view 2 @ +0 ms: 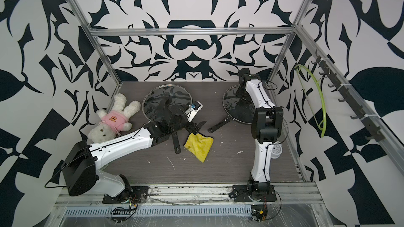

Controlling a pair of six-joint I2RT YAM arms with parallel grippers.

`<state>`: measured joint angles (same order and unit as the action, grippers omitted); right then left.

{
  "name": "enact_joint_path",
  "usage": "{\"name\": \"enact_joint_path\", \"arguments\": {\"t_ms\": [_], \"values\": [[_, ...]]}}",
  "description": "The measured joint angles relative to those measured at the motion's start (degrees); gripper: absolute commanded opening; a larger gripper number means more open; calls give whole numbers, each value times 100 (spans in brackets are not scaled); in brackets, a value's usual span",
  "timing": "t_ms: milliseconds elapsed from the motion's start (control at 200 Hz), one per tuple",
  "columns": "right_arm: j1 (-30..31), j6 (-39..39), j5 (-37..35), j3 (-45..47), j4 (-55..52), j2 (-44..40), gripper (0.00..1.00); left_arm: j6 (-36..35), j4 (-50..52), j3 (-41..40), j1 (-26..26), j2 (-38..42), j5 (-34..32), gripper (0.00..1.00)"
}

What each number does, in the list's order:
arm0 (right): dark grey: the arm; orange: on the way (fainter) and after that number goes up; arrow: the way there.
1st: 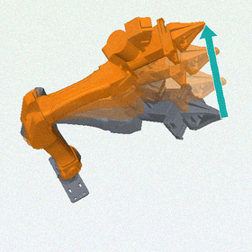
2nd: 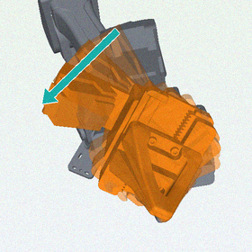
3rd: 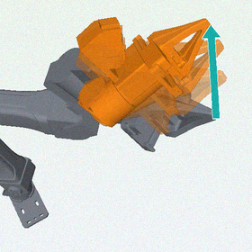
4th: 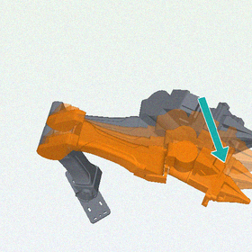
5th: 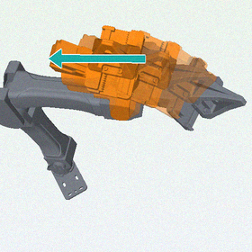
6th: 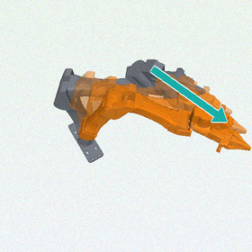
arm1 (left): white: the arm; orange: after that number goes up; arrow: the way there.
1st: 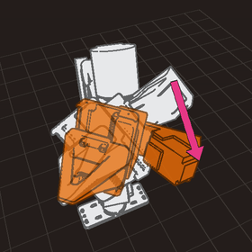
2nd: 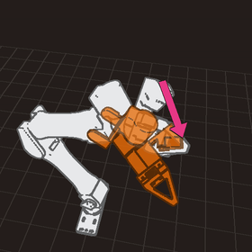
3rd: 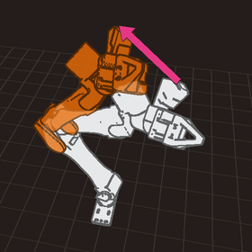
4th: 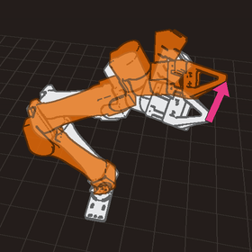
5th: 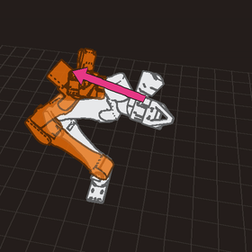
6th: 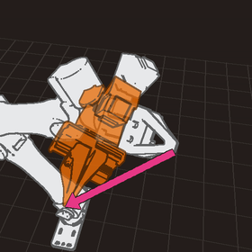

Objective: Wipe the pot lid with a cloth
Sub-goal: Adjust the cooking pot at the center of the board.

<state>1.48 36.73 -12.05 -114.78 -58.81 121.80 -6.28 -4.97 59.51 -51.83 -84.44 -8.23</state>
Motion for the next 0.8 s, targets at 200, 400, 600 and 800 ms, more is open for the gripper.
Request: {"name": "enact_joint_path", "arguments": {"t_ms": [200, 400, 600, 800], "values": [[-192, 111, 273, -719, -498, 389, 40, -46, -39, -9, 0, 0, -52, 99], [-214, 107, 313, -1010, -804, 529, 20, -157, -85, -68, 0, 0, -144, 99], [-199, -221, 420, -1010, -813, 522, 10, -247, -92, -203, 0, 4, -225, 99], [-7, -1189, 608, -1010, -758, 520, 8, -256, -96, -203, 0, 26, -216, 99]]}}
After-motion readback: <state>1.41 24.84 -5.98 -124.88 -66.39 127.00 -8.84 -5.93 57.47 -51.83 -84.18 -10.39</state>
